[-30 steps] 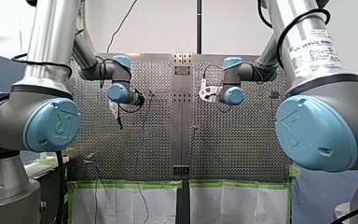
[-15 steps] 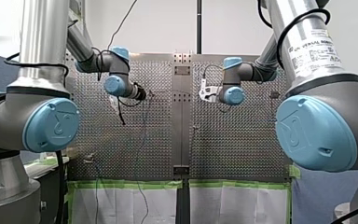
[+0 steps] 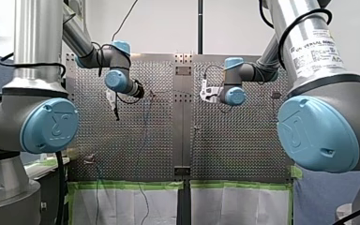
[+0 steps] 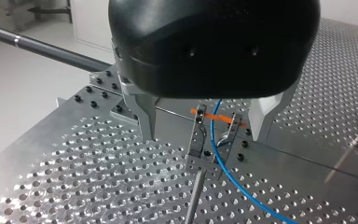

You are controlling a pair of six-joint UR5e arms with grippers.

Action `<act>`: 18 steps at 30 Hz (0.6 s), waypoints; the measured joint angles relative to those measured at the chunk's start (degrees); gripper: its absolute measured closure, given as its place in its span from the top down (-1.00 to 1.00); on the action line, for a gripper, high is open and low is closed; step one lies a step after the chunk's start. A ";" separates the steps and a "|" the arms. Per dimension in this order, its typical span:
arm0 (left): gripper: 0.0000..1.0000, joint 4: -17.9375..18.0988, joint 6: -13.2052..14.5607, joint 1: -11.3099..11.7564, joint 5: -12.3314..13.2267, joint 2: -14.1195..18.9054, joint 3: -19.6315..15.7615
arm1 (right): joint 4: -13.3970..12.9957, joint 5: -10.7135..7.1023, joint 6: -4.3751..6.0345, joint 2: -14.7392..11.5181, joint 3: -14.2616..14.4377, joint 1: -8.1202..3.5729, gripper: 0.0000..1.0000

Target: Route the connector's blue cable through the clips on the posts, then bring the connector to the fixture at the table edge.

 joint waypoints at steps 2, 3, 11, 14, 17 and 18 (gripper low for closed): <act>1.00 0.10 0.98 -0.32 -0.45 0.00 0.00 | 0.00 -0.08 0.00 0.00 0.00 0.00 -1.00; 1.00 0.24 1.42 -0.44 -0.54 -0.01 -0.01 | 0.00 -0.10 0.00 0.00 -0.01 0.00 -1.00; 1.00 3.31 5.23 -1.61 1.36 -0.02 -0.02 | 0.00 -0.15 0.00 0.02 0.00 0.00 -1.00; 1.00 4.46 6.62 -1.90 2.47 -0.11 -0.02 | 0.02 -0.16 0.00 0.04 0.00 0.00 -1.00; 1.00 4.91 8.14 -2.14 2.46 -0.66 -0.02 | 0.06 -0.20 0.00 0.06 0.00 0.00 -1.00; 1.00 4.94 8.59 -2.19 2.39 -0.94 -0.02 | 0.07 -0.20 0.00 0.06 0.00 0.00 -1.00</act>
